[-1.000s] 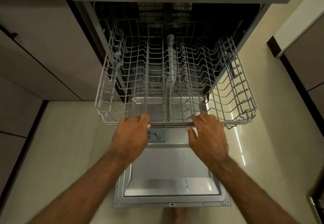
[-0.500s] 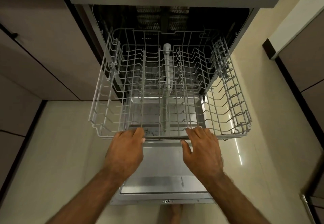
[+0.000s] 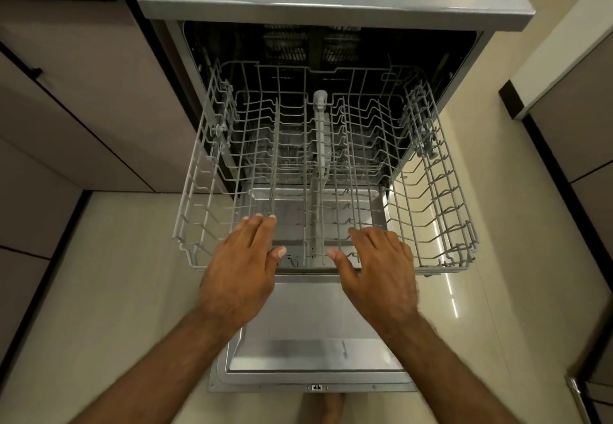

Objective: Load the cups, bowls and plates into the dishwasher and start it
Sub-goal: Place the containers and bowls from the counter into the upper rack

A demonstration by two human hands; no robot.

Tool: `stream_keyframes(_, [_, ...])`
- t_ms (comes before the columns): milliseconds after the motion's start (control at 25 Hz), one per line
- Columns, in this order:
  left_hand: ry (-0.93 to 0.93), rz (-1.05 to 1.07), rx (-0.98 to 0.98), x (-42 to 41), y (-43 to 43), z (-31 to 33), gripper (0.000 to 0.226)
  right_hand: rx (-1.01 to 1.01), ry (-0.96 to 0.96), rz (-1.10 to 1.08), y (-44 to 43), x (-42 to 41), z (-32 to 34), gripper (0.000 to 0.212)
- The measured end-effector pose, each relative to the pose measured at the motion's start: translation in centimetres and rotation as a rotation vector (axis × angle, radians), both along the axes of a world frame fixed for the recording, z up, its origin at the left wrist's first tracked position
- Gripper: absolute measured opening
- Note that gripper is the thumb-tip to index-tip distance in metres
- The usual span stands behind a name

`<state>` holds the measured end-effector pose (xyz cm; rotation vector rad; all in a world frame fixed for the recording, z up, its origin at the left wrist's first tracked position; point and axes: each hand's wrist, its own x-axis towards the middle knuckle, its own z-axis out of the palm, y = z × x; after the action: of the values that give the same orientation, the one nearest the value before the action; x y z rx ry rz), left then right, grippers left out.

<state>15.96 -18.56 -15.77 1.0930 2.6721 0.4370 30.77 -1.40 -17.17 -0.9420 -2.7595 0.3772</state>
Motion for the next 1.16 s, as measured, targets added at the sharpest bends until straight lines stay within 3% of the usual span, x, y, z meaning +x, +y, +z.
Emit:
stream_keyframes(240, [0.122,0.0,0.072,-4.2,1.3,5.8,0.072,0.056,0.083,0.06,1.7,-5.6,6.9,0.054])
stream_keyframes(640, [0.318,0.116,0.114,-12.1,-0.1,25.7,0.081,0.102,0.228,0.227,0.3,-15.8,26.0,0.065])
stream_keyframes(880, [0.39,0.228,0.177,-14.3,-4.9,35.0,0.084,0.12,0.288,0.322,-5.0,-20.8,35.5,0.067])
stream_keyframes(1160, [0.392,0.279,0.128,-18.4,-13.4,40.3,0.085,0.129,0.282,0.376,-13.5,-24.7,41.2,0.072])
